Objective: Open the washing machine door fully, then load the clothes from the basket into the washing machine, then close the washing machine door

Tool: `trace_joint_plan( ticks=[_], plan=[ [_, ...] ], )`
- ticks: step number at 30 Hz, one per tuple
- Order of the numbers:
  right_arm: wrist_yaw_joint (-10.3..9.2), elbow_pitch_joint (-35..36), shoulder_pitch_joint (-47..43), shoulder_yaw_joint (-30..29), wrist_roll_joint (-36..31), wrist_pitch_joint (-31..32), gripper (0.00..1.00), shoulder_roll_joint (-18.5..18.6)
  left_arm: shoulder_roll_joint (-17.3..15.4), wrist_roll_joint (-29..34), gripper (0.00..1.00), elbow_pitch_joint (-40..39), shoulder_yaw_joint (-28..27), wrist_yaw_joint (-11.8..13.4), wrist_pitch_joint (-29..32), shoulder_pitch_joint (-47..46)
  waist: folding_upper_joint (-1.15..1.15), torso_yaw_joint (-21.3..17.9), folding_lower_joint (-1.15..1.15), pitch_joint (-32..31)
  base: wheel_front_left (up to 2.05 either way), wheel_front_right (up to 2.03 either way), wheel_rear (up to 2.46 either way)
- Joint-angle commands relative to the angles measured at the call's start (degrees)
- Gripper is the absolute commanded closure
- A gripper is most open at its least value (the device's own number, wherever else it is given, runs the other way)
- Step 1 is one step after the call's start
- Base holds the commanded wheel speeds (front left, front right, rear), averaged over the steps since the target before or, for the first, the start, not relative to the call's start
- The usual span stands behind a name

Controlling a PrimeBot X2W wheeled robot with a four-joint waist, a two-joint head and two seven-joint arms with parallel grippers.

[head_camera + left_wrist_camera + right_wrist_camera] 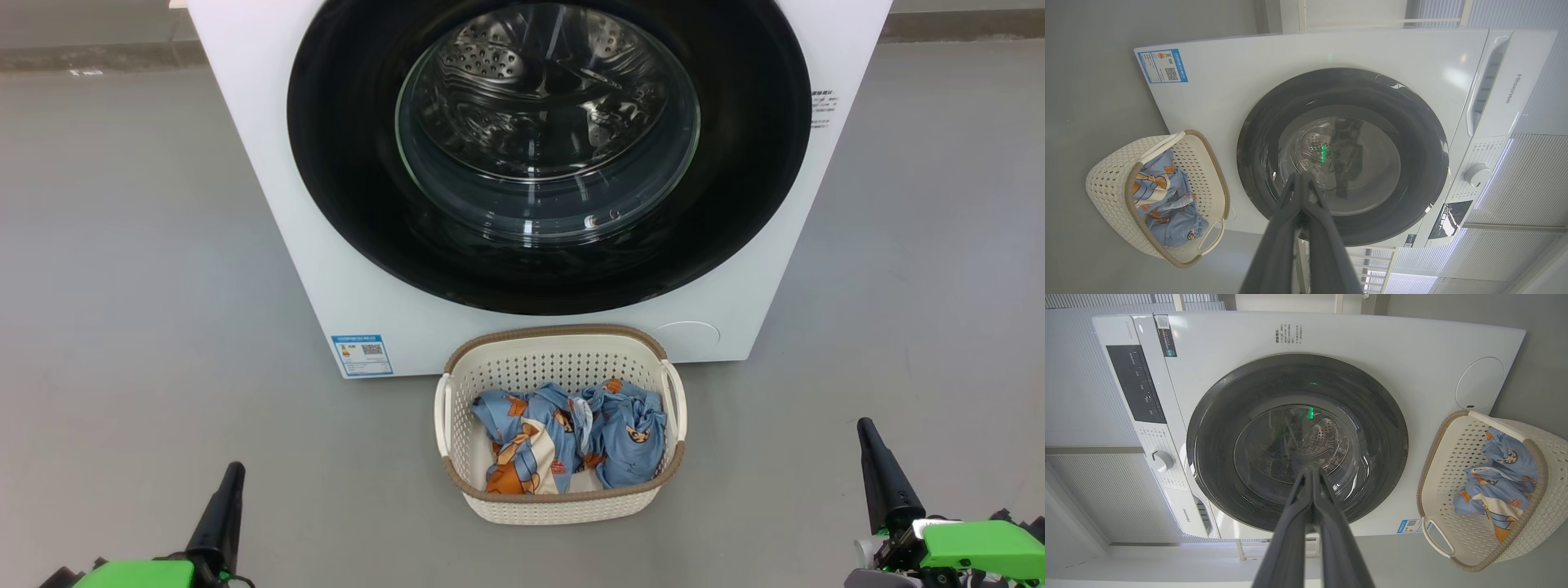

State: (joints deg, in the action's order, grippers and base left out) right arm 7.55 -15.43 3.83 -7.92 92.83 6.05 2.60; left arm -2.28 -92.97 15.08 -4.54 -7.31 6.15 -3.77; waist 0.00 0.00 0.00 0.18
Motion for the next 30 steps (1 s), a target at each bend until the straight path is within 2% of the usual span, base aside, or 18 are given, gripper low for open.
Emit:
trace_joint_plan(
  ticks=[1,14,15,21,25,30],
  plan=[
    [-0.06,1.41,2.36,1.38,-0.67,0.45,1.0,0.28,-0.6,0.83,1.0,-1.04,-2.01,-0.18,0.36,-2.42,0.0,0.0,0.0,0.0,0.0,0.0,0.0],
    [-0.06,1.41,2.36,1.39,-0.67,0.45,1.0,0.28,-0.6,0.82,1.0,-1.05,-2.0,-0.18,0.36,-2.42,0.0,0.0,0.0,0.0,0.0,0.0,0.0],
    [0.0,-0.19,-0.06,0.0,0.01,-0.03,0.0,-0.03,0.02,-0.02,0.0,0.15,0.05,0.01,-0.04,0.08,0.0,0.0,0.0,0.0,0.0,0.0,0.0],
    [0.0,-2.41,-1.57,0.16,-0.17,-0.37,0.0,-0.72,0.78,0.13,0.0,1.95,0.46,0.01,-0.45,1.78,0.0,0.01,0.01,0.08,0.0,0.0,0.0],
    [0.0,-2.14,-1.63,0.51,-0.76,-1.03,0.0,-0.55,0.74,0.74,0.0,1.36,0.74,0.0,-1.12,1.88,0.0,0.1,0.13,-0.06,0.0,0.0,0.0],
    [-0.01,-1.81,-1.72,1.12,-2.29,-1.99,0.0,-0.16,0.68,2.44,0.0,0.6,0.96,-0.01,-1.97,2.1,0.0,0.19,0.01,0.05,0.0,0.0,0.0]
  ],
)
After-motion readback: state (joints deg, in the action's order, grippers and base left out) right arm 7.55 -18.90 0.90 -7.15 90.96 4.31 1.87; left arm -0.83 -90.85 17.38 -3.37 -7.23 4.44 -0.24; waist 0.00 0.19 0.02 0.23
